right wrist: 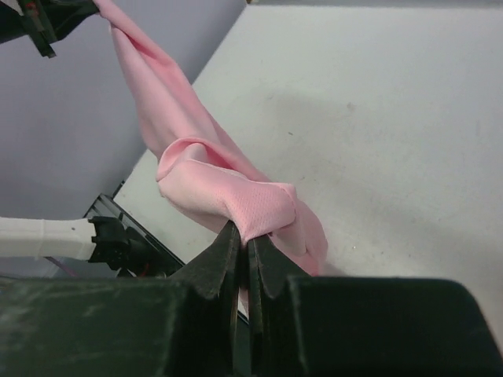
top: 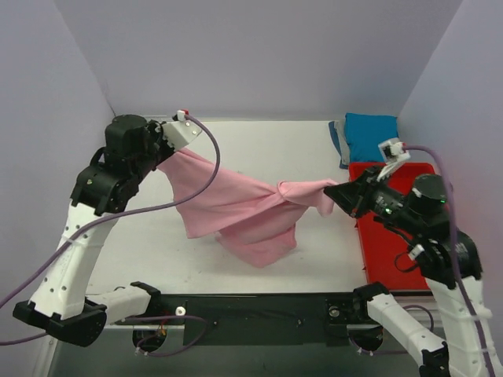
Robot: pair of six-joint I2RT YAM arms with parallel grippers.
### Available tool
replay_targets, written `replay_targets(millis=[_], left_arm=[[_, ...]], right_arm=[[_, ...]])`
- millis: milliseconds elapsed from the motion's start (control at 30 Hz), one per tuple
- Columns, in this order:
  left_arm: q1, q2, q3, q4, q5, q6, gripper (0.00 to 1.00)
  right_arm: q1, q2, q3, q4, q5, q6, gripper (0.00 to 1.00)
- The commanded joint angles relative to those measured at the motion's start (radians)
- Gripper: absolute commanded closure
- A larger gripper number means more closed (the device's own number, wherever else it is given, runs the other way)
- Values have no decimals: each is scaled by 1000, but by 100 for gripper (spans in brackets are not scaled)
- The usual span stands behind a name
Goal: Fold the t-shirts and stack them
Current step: Flatten out the tshirt
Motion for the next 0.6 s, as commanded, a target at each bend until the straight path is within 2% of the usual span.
replay_targets(millis=[0,33,67,100,133,167,200,233,300,333,367,433,467,567], left_arm=[[39,71,-250,182,79,67,100],[41,94,-315,269,82,84,100],[41,103,-420,317,93,93,92],[41,129,-532,445,93,108,68],[41,140,-582,506,84,111,58],[38,166,-623,590,76,105,49],[35,175,-621,597,94,89,47],[32,189,-587,548,119,23,40],[32,174,-535,408,264,-45,37],[29,152,-529,364,389,-42,37],[13,137,-529,265,439,-22,37],[-28,96,-558,122,589,8,42],[-48,66,-574,32,613,22,44],[-161,5,-714,-72,625,42,46]], right_arm=[[16,98,-297,303,20,144,100],[31,124,-368,323,40,168,100],[42,181,-390,340,95,176,100],[66,209,-420,345,115,185,100],[80,270,-430,354,149,187,100],[103,295,-443,356,163,198,100],[111,350,-448,360,177,202,100],[128,394,-456,359,184,207,100],[139,436,-465,343,207,219,100],[140,444,-473,343,215,219,100],[140,453,-488,343,221,227,100],[140,451,-511,346,243,228,100],[139,447,-516,347,250,227,100],[139,439,-540,345,255,222,100]])
